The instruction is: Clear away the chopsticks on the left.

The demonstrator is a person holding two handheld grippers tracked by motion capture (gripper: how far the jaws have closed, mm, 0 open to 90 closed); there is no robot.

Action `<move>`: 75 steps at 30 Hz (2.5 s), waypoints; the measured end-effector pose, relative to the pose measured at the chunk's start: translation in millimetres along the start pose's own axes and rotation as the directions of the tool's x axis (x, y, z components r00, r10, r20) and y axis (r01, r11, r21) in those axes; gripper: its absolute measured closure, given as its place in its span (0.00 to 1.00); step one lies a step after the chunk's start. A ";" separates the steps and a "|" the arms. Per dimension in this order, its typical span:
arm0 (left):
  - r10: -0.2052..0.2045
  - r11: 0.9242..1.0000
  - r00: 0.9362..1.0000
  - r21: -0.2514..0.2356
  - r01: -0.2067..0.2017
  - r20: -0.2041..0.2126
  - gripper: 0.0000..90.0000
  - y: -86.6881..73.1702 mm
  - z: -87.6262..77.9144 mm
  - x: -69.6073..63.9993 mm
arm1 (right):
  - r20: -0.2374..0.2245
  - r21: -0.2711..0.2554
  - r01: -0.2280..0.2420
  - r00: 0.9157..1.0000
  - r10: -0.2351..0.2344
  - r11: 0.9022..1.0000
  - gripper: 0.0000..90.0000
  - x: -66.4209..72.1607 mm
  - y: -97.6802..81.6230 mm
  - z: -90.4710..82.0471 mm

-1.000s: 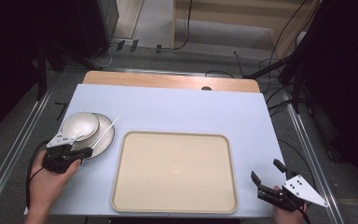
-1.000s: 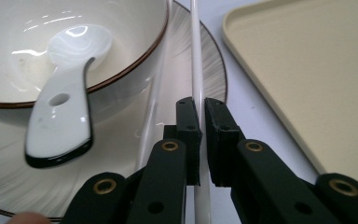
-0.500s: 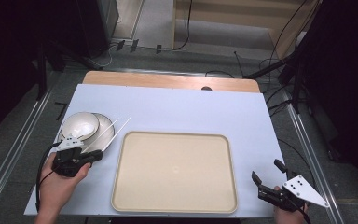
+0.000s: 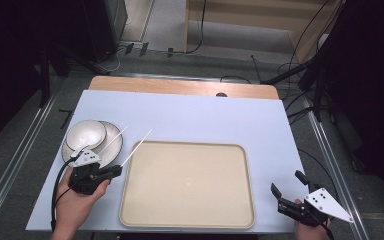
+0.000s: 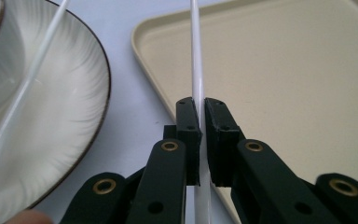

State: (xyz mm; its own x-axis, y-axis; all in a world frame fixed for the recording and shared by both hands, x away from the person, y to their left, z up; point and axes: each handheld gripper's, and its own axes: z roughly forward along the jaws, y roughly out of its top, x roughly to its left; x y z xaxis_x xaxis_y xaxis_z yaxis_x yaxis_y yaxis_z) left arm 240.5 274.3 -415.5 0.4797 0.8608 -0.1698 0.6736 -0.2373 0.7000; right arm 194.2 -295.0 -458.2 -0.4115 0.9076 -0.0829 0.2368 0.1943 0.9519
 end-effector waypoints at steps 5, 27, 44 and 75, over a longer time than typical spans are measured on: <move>0.023 1.000 1.000 0.016 -0.023 0.002 0.95 -1.6 6.3 -12.5 | 0.004 -0.002 -0.002 1.000 0.002 1.000 0.14 -0.2 0.1 -0.6; -0.062 0.997 0.993 0.056 0.056 0.104 0.95 -8.2 35.0 -45.5 | -0.013 -0.001 0.005 1.000 -0.005 1.000 0.14 0.2 0.4 5.2; -0.041 0.993 0.999 0.108 0.038 0.023 0.94 -15.4 58.1 -56.6 | -0.004 -0.006 0.009 1.000 -0.009 1.000 0.14 -2.0 -0.3 2.1; 0.038 0.994 0.994 0.097 -0.048 0.099 1.00 28.4 96.4 -70.7 | -0.001 0.004 0.001 1.000 -0.001 1.000 0.14 -1.1 -1.9 0.7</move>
State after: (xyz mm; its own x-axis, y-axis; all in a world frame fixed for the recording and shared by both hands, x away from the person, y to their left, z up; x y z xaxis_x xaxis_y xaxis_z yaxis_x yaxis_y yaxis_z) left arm 279.9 163.3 -450.4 0.5584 0.8023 -0.2111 0.7013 -0.3206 0.6367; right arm 194.8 -296.1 -460.1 -0.4128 0.9070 -0.0835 0.2399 0.1967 0.9507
